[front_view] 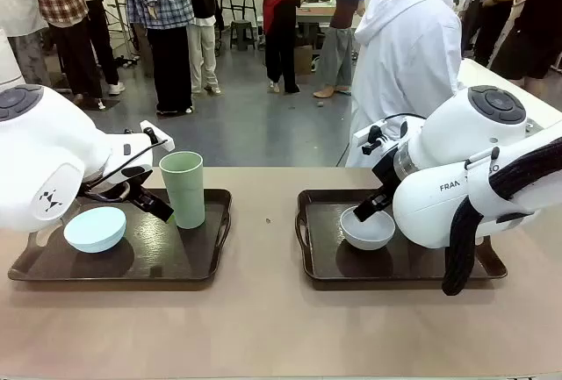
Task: Set up a tray with a mat and arrange the tableware.
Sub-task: Pick up the Picnic Bowl and Reusable plastic cup from the Handle tray in front of the human's position and hold them in the air.
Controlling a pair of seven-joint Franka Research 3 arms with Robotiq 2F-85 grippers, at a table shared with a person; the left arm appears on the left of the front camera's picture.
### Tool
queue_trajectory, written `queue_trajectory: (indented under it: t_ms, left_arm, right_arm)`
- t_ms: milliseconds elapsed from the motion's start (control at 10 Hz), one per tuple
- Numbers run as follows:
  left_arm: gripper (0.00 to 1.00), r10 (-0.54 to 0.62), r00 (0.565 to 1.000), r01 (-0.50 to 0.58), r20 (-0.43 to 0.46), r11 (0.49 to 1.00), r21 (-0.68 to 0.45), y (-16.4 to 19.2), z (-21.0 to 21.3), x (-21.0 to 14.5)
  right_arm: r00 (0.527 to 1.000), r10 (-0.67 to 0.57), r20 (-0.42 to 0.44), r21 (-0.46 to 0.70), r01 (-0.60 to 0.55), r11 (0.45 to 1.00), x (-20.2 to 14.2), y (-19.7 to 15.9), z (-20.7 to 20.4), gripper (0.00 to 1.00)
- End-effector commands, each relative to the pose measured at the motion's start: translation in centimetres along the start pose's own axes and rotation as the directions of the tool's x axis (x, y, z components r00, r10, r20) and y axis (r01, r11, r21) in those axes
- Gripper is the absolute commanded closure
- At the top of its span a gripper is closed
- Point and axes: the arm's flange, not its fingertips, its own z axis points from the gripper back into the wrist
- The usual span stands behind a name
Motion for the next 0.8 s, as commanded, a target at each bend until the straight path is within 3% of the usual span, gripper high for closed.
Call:
queue_trajectory:
  t_ms: [0,700]
  left_arm:
    - [0.00,0.000,1.000,0.000,0.001,1.000,0.000,0.00,0.03,0.01]
    - [0.00,0.000,1.000,0.000,0.001,1.000,0.000,0.00,0.03,0.01]
  right_arm:
    - [1.000,0.000,0.000,0.000,0.000,1.000,0.00,0.00,0.00,0.00]
    - [1.000,0.000,0.000,0.000,0.000,1.000,0.00,0.00,0.00,0.00]
